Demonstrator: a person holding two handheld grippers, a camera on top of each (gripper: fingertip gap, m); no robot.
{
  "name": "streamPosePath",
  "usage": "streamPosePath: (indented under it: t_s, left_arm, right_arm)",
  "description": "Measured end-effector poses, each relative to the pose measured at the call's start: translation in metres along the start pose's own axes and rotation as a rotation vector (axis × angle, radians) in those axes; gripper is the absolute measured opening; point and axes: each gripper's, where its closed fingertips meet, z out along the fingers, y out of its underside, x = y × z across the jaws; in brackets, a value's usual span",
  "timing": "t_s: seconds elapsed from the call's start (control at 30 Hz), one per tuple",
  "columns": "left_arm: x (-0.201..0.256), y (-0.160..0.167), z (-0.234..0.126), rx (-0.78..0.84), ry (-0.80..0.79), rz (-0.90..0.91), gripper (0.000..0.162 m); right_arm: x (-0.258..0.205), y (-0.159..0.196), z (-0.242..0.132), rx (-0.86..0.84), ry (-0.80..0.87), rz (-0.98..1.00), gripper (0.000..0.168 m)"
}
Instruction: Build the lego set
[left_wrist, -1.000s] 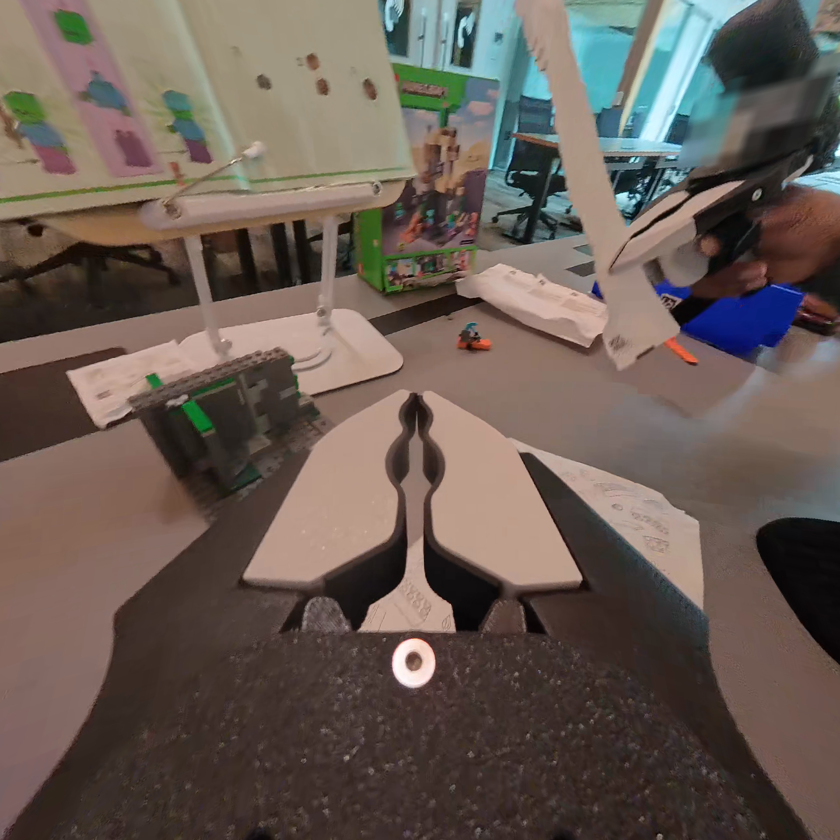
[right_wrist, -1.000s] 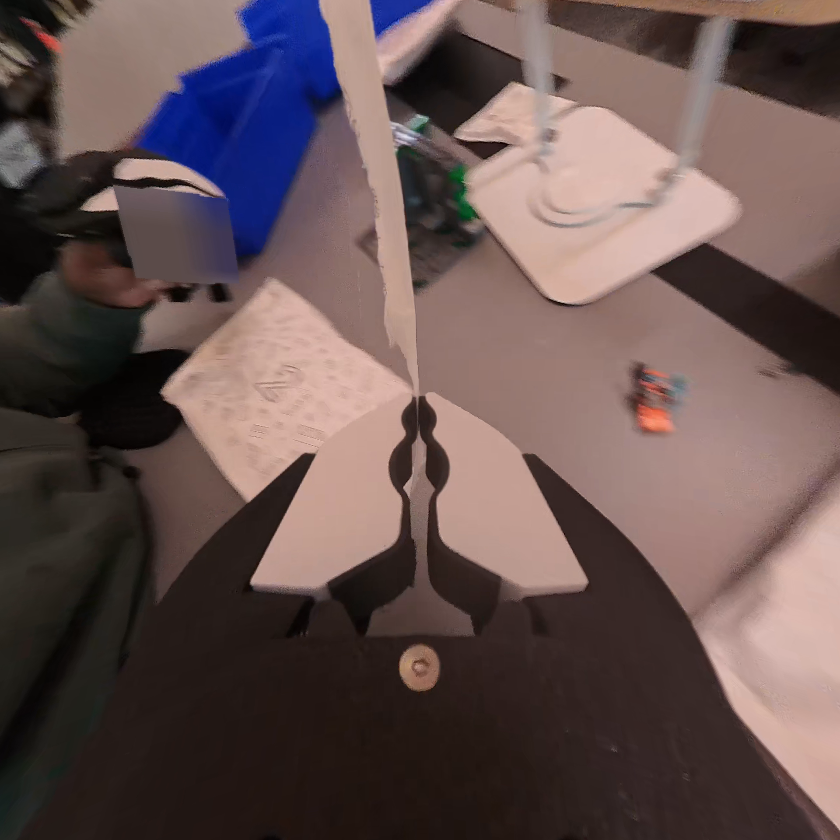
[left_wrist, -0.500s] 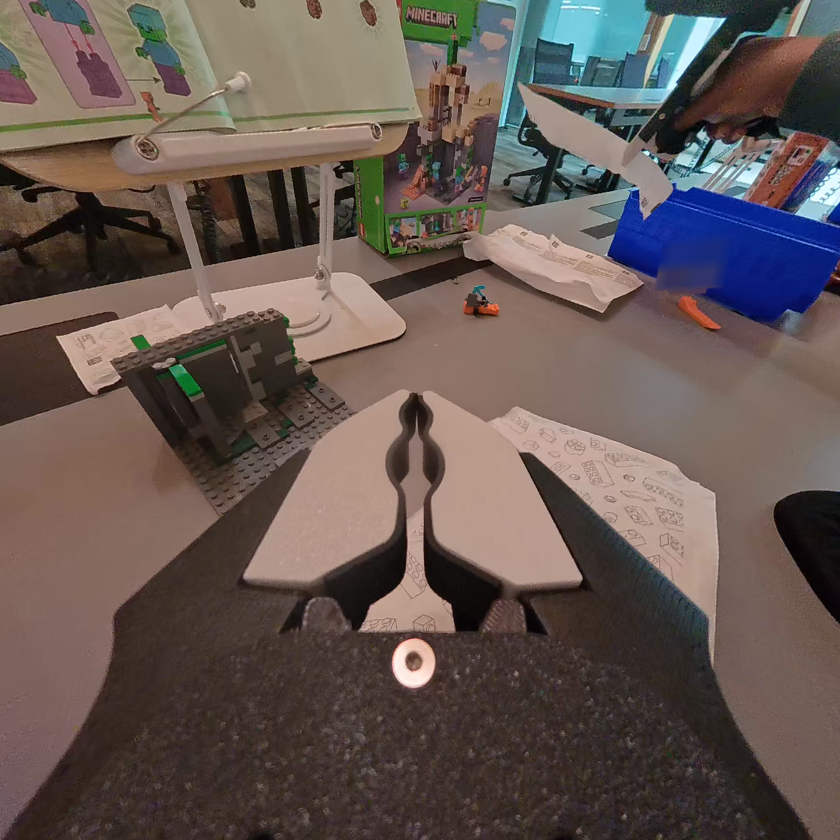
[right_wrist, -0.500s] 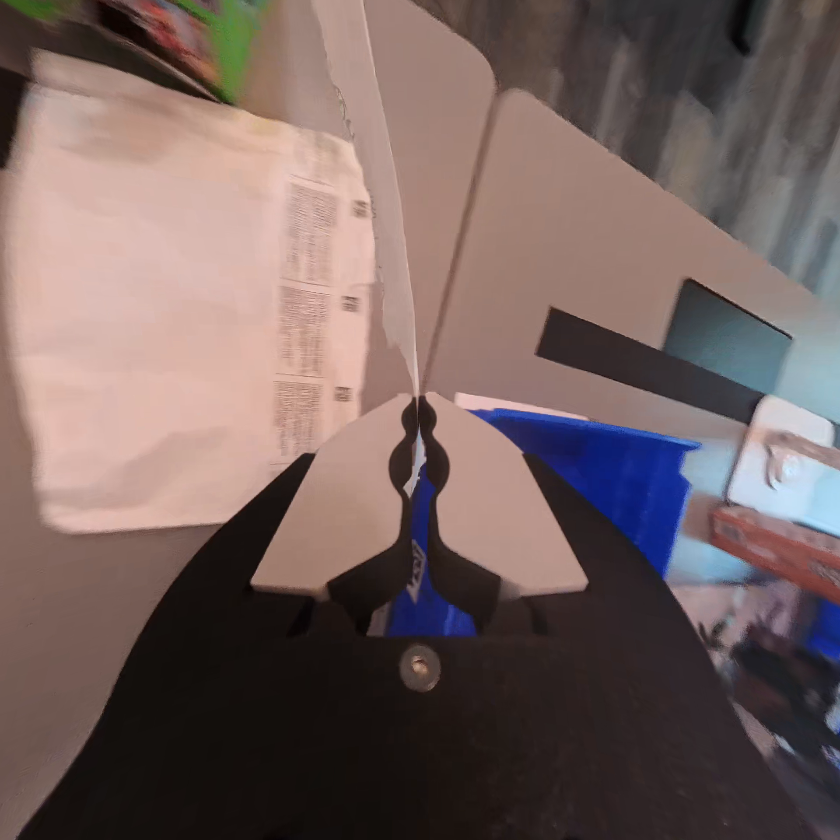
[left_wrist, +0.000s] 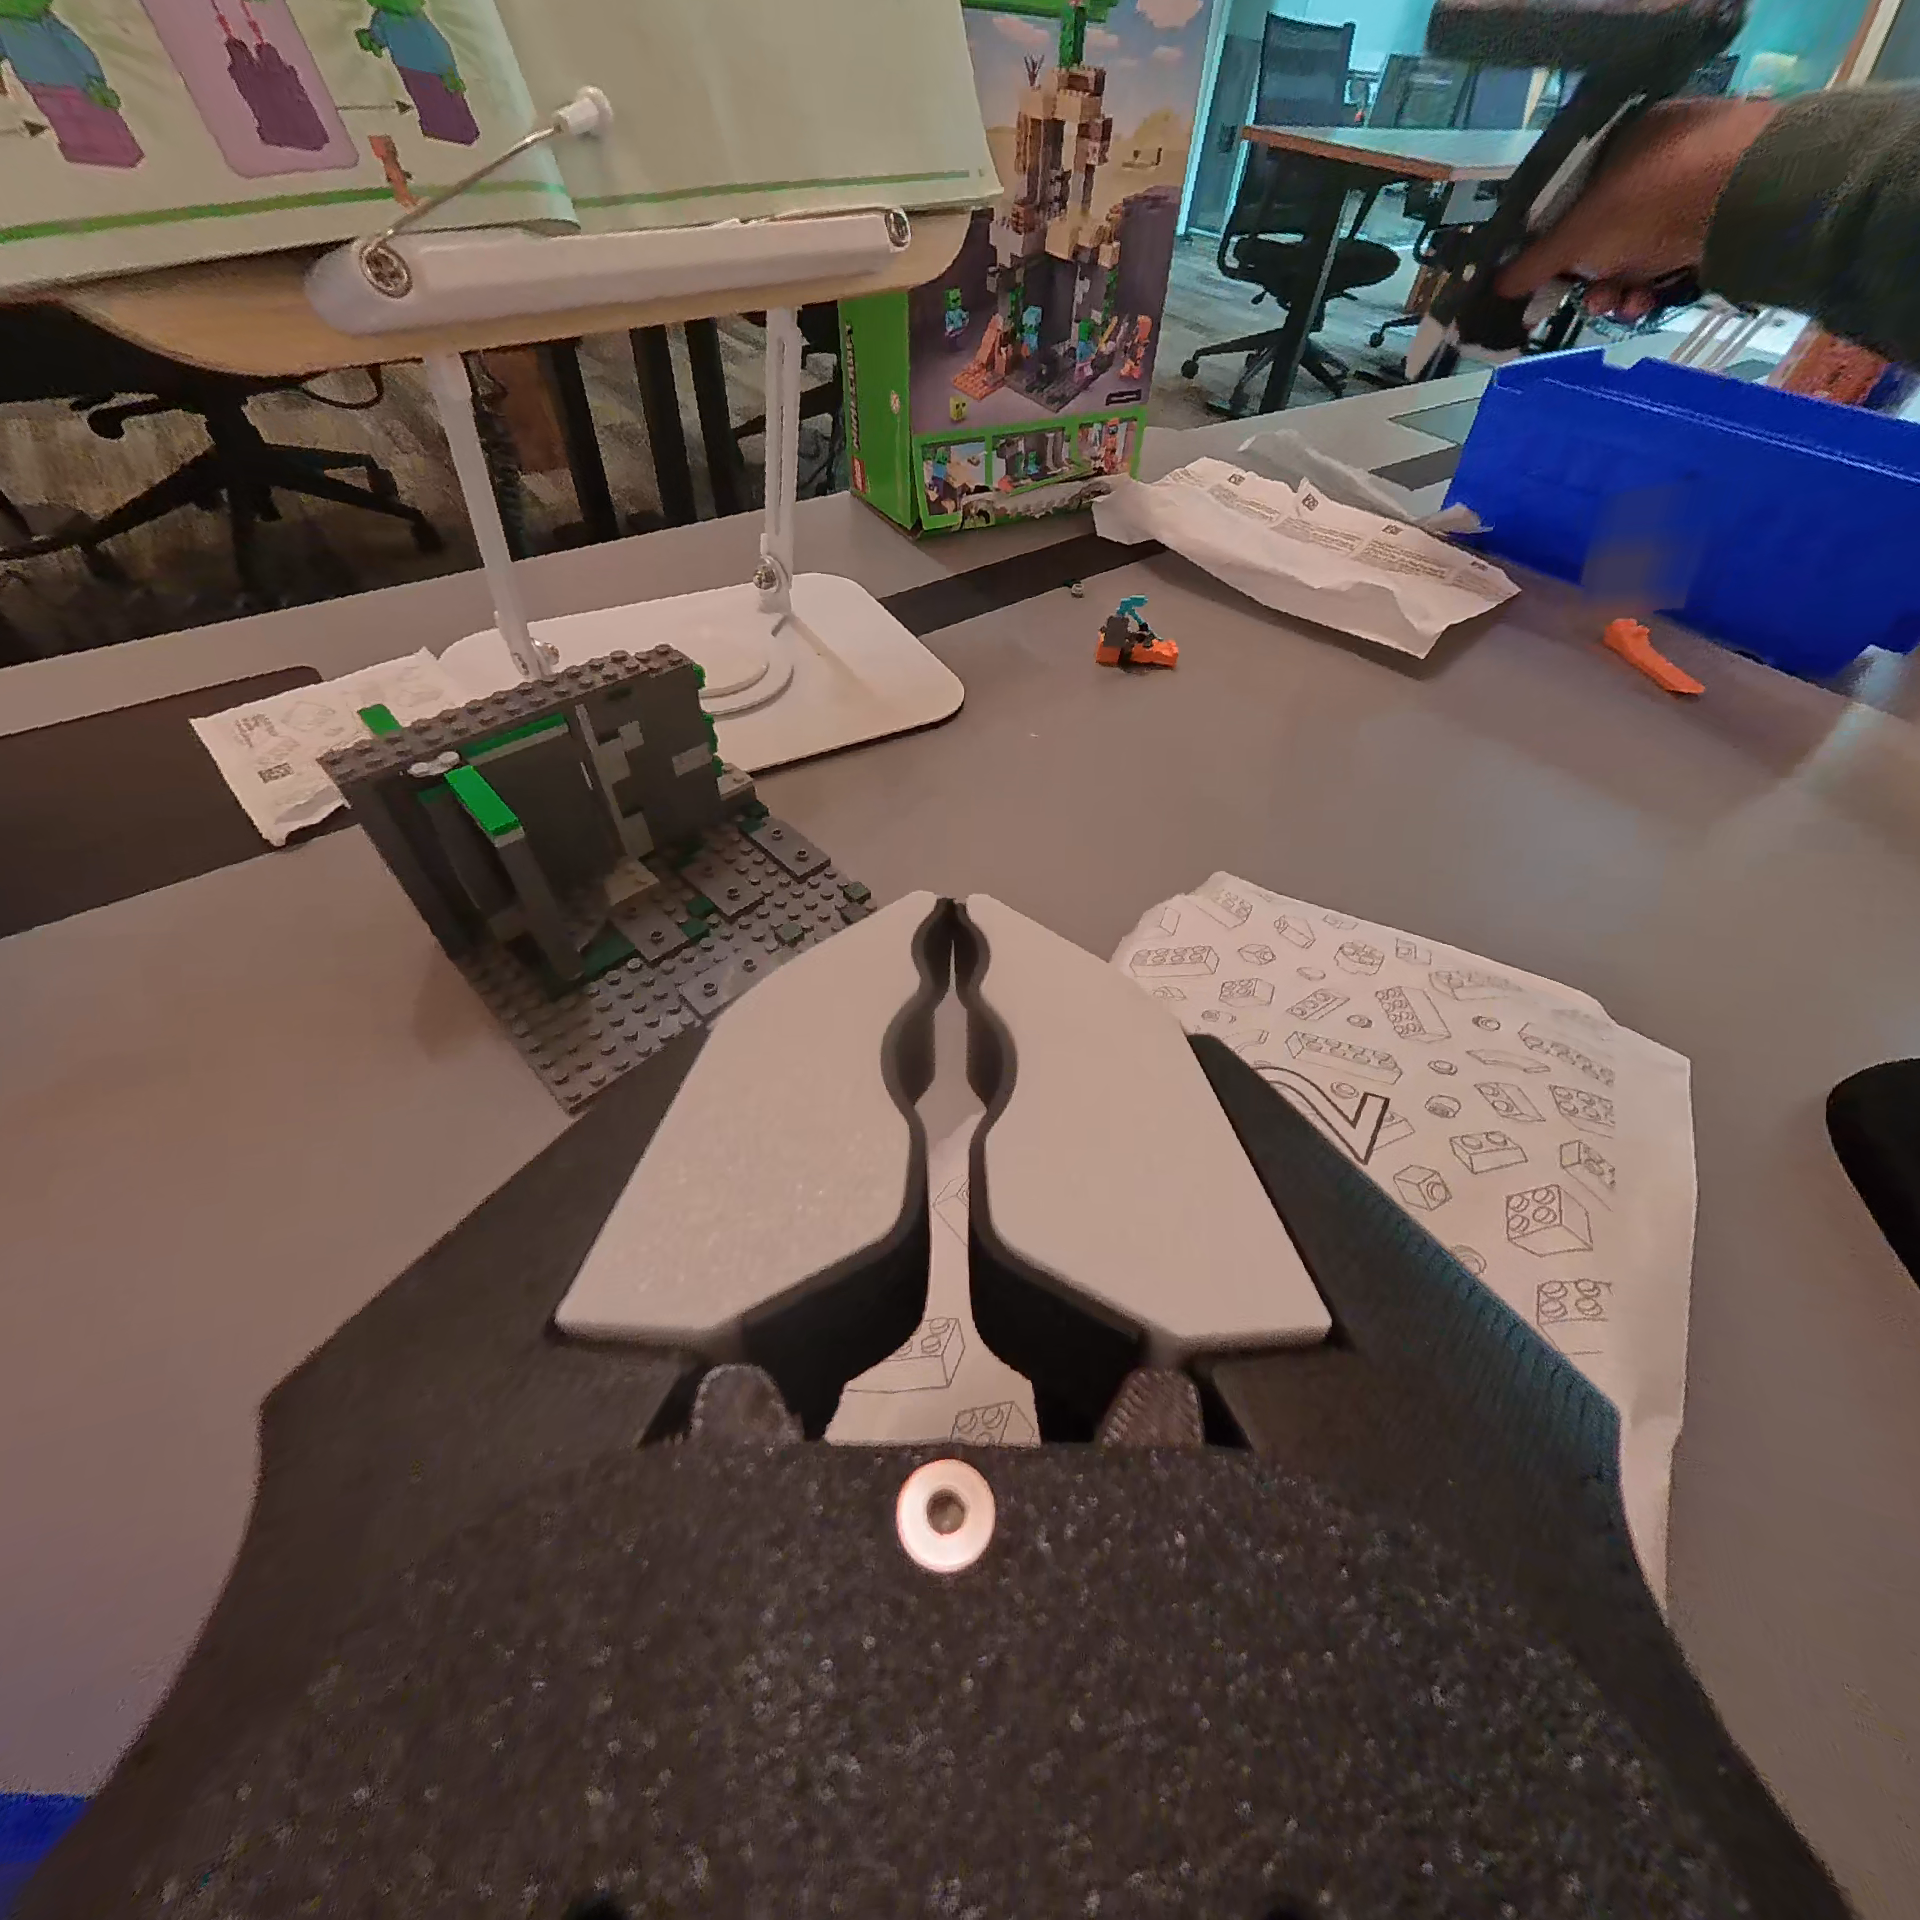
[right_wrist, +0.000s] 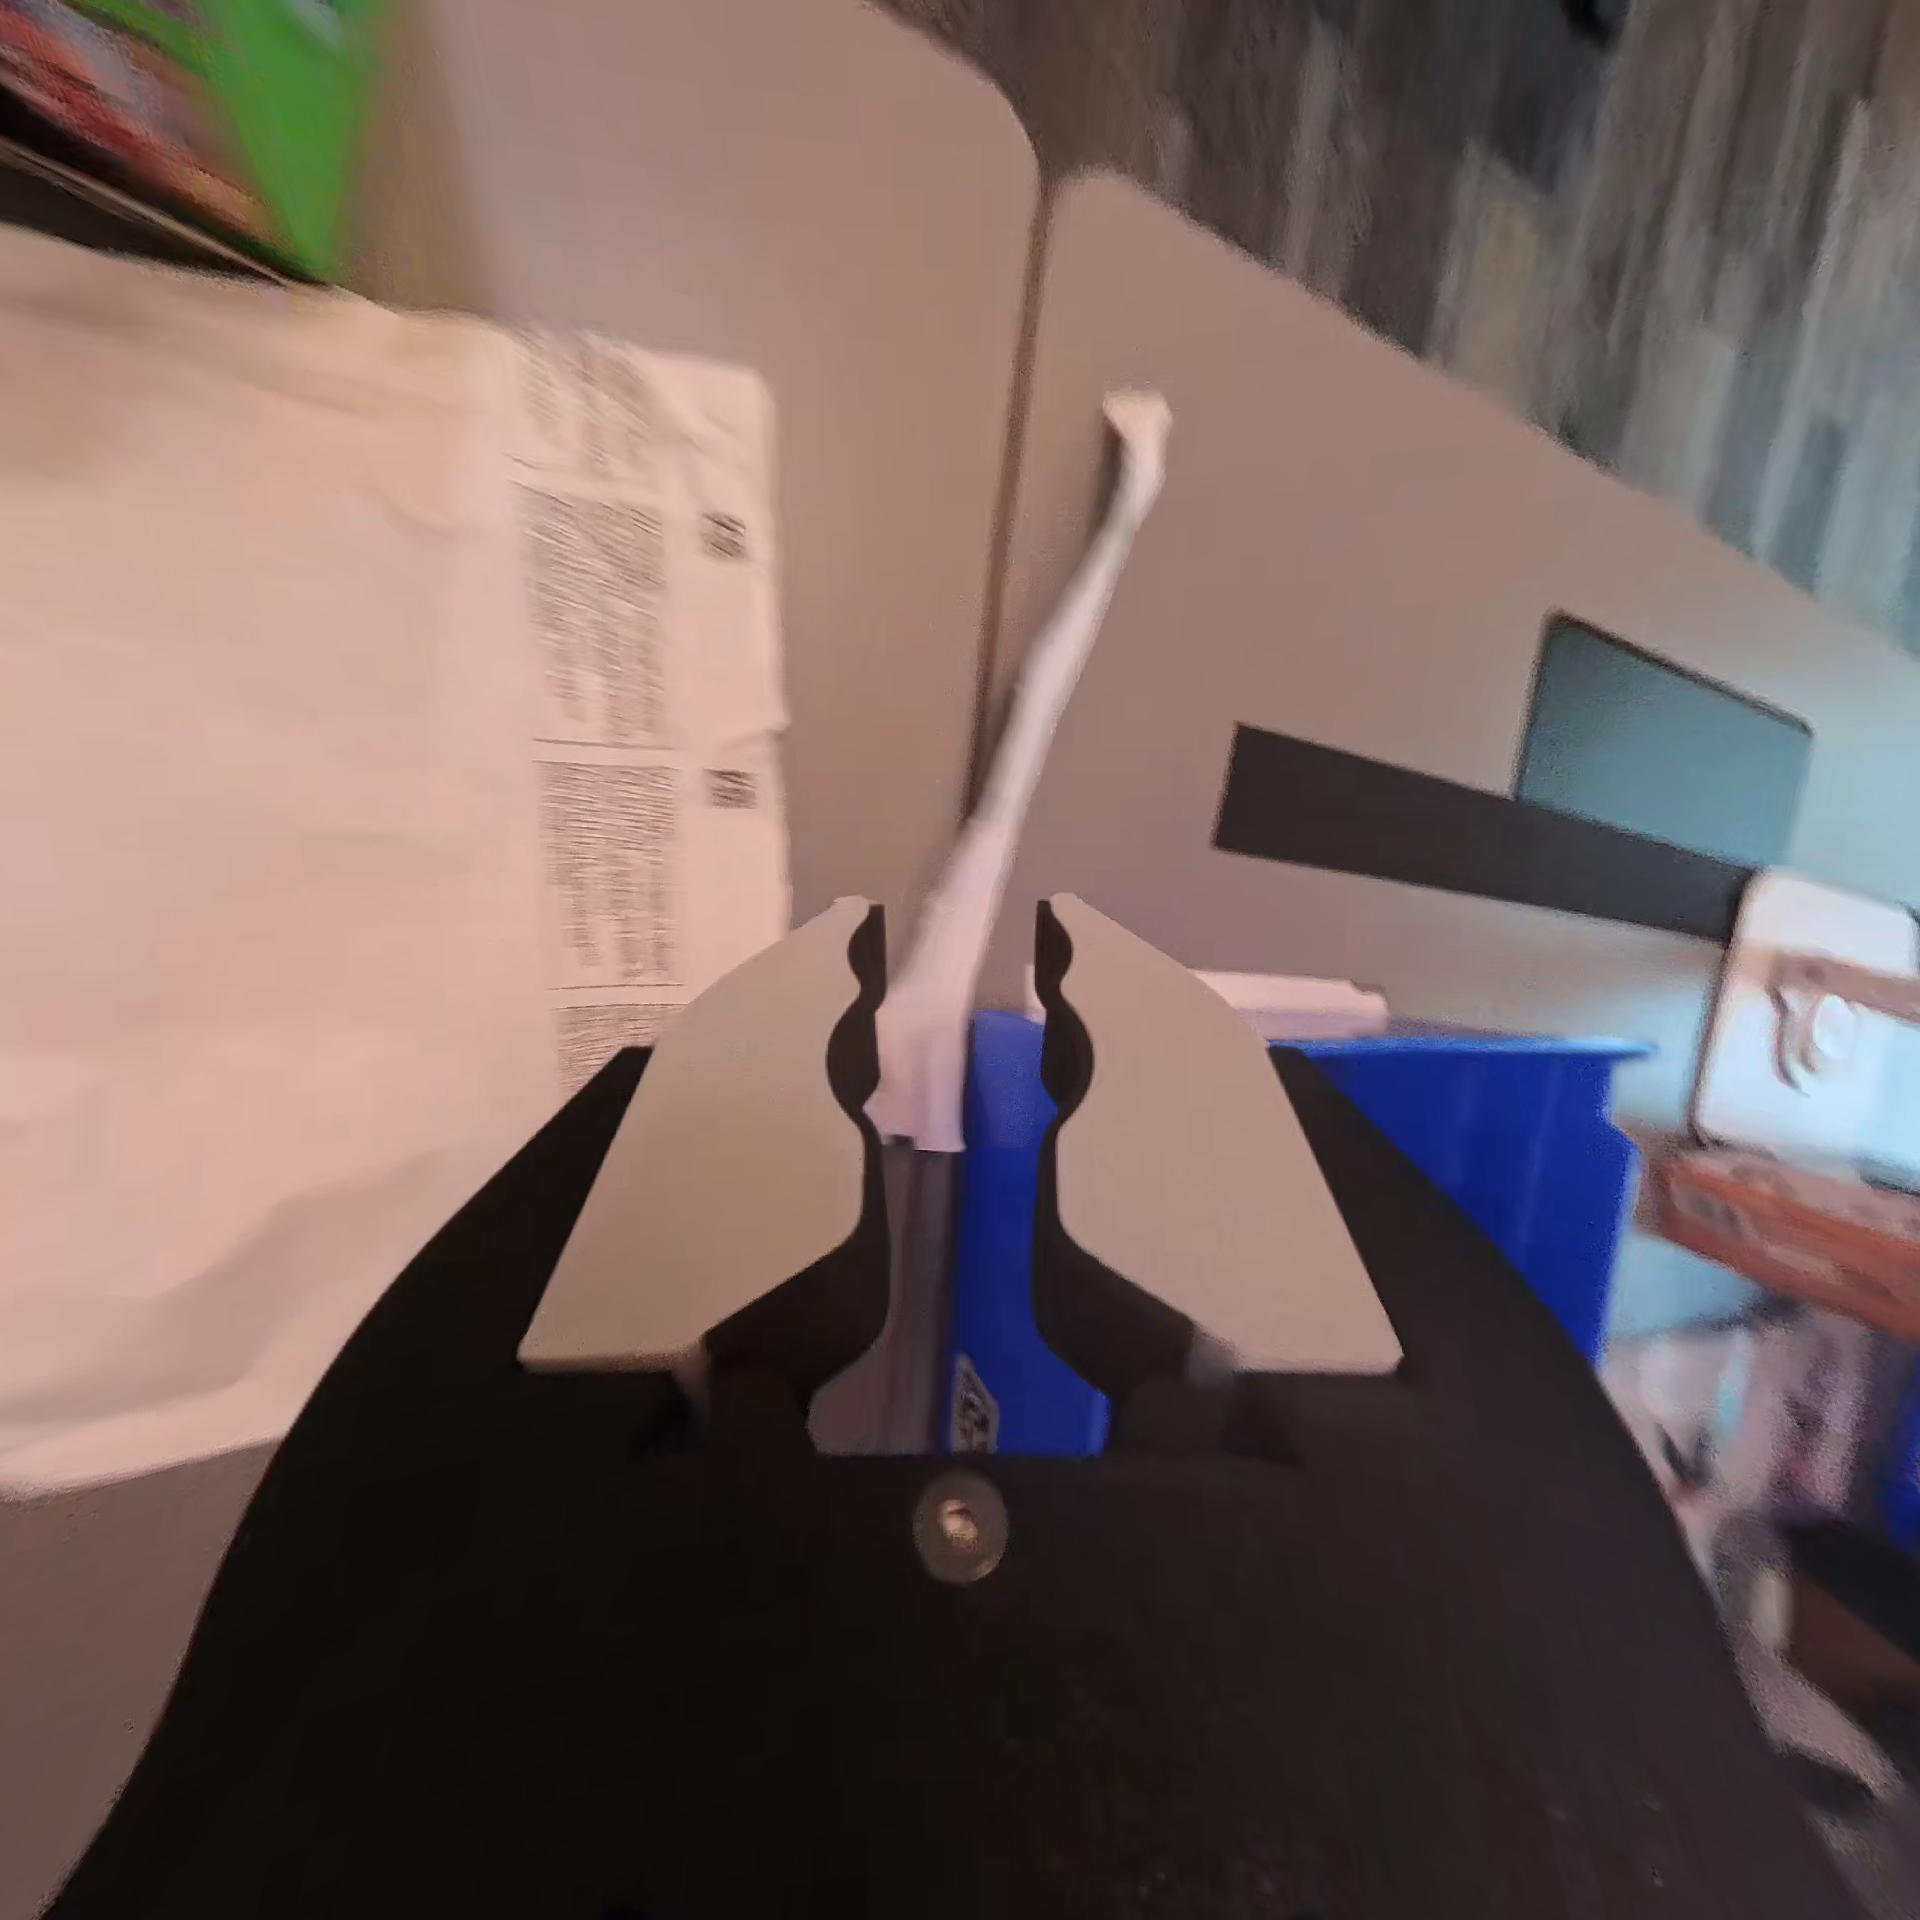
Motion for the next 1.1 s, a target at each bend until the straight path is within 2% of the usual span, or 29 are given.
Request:
streamPosePath:
  t_s: [0.07,0.17,0.33,0.53,0.63,0.73,0.83,0.97,1.03,1.1]
  left_arm:
    - [-0.001,0.001,-0.001,-0.004,0.006,-0.003,0.0]
    - [-0.004,0.003,-0.002,-0.015,0.011,0.001,0.0]
    - [-0.004,0.01,-0.004,-0.043,0.023,0.016,0.0]
    - [-0.001,0.026,-0.011,-0.111,0.042,0.027,0.0]
    - [-0.002,0.039,-0.017,-0.162,0.033,0.031,0.002]
    - [-0.004,0.055,-0.029,-0.212,0.027,0.024,0.015]
    - [-0.009,0.066,-0.046,-0.209,0.009,0.007,0.018]
    - [-0.016,0.084,-0.066,-0.222,-0.022,-0.028,0.019]
    - [-0.017,0.091,-0.069,-0.228,-0.014,-0.066,0.02]
    - [-0.015,0.097,-0.068,-0.242,0.007,-0.109,0.025]
  right_arm:
    - [-0.03,-0.012,-0.034,0.135,-0.127,-0.027,0.027]
    - [-0.103,-0.01,-0.094,0.309,-0.345,-0.154,0.026]
    - [-0.255,0.039,-0.177,0.436,-0.727,-0.422,0.026]
    - [-0.399,0.102,-0.206,0.428,-0.998,-0.908,0.029]
    - [-0.445,0.115,-0.211,0.372,-1.106,-1.051,0.042]
    - [-0.474,0.132,-0.23,0.33,-1.207,-1.179,0.059]
    - [-0.492,0.159,-0.253,0.415,-1.159,-1.333,0.072]
    - [-0.508,0.188,-0.255,0.597,-0.896,-1.439,0.077]
    - [-0.513,0.19,-0.245,0.719,-0.694,-1.448,0.07]
    - [-0.516,0.193,-0.241,0.826,-0.568,-1.425,0.056]
